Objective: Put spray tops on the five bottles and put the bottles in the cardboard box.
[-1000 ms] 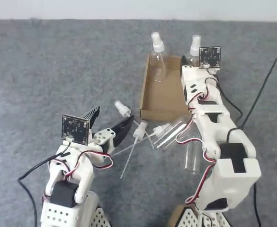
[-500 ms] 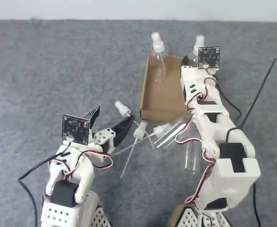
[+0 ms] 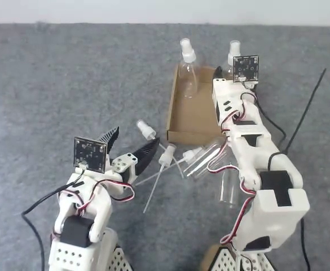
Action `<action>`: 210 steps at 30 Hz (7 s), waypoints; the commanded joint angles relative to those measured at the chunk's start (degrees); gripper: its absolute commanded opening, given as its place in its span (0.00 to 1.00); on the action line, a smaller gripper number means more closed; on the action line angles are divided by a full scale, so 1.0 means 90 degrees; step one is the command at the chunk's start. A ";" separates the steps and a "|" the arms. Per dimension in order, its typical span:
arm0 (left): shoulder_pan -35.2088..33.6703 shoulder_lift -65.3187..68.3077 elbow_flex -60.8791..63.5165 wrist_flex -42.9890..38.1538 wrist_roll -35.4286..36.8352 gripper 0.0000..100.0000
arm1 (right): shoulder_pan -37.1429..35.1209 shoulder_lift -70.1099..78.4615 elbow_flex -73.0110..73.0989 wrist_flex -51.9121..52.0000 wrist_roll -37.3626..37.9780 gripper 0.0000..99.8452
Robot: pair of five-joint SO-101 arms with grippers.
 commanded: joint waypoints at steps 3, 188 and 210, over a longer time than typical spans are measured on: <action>-0.0049 -0.0088 -0.0054 -0.0166 -0.0039 0.33 | -0.0024 -0.0259 -0.0127 -0.0063 0.0127 0.29; -0.0567 0.3048 -0.3971 0.2491 -0.0957 0.33 | 0.5631 -0.1773 -0.0254 0.8855 0.4923 0.02; -0.0576 1.1116 -0.7722 0.1563 0.2139 0.24 | 0.5397 -0.2085 0.0244 0.8581 0.4171 0.11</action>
